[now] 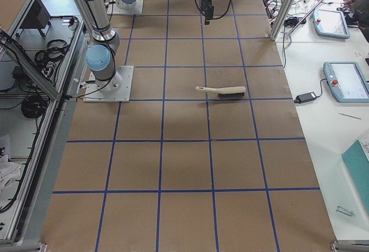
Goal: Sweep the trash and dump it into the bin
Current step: 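Lower the dustpan back onto the table with the left gripper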
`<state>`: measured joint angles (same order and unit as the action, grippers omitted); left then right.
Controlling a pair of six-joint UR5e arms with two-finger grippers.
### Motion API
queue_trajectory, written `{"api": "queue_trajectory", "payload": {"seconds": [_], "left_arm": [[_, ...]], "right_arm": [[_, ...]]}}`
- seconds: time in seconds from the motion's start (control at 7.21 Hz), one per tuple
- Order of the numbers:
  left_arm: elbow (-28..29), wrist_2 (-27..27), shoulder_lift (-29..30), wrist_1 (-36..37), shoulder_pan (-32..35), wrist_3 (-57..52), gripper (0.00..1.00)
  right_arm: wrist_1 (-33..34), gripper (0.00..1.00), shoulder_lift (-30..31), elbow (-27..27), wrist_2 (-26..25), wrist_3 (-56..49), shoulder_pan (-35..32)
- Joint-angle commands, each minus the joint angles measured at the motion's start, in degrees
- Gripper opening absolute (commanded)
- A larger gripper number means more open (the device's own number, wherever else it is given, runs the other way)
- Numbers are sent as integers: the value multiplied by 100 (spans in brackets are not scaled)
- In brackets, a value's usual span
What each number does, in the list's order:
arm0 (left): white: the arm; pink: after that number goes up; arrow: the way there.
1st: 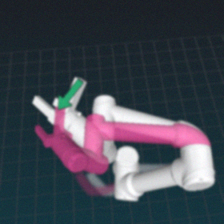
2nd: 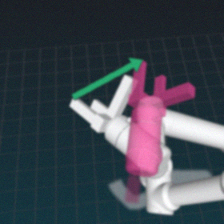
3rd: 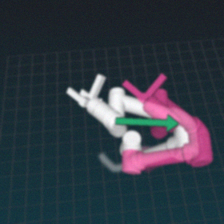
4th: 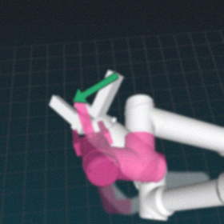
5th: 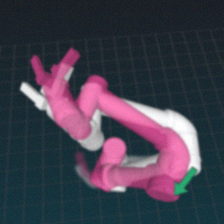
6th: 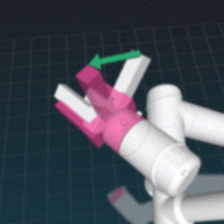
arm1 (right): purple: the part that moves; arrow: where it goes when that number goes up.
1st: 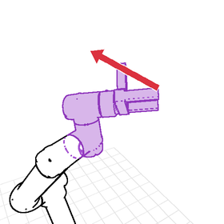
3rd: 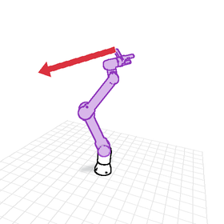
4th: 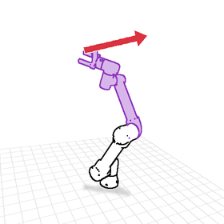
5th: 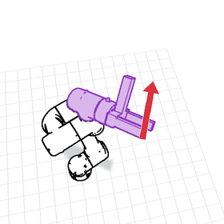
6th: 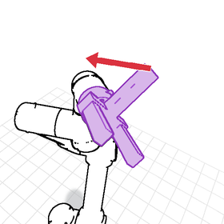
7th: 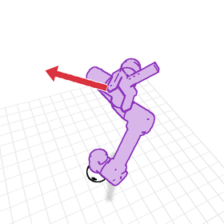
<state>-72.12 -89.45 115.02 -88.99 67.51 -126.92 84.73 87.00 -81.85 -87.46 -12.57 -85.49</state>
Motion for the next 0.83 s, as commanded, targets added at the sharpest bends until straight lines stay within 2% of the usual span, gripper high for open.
{"api": "queue_trajectory", "payload": {"seconds": [0.0,0.28,0.42,0.69], "left_arm": [[-39,498,581,504,139,874,0],[-48,255,942,1240,743,1415,0],[-83,44,1030,1244,859,2208,0],[-249,-168,1110,1645,1167,2225,0]], "right_arm": [[0,100,1,-6,1,0,6],[0,100,1,-6,1,0,6],[0,100,1,-6,1,0,-2],[0,100,1,-6,10,0,-2]]}}
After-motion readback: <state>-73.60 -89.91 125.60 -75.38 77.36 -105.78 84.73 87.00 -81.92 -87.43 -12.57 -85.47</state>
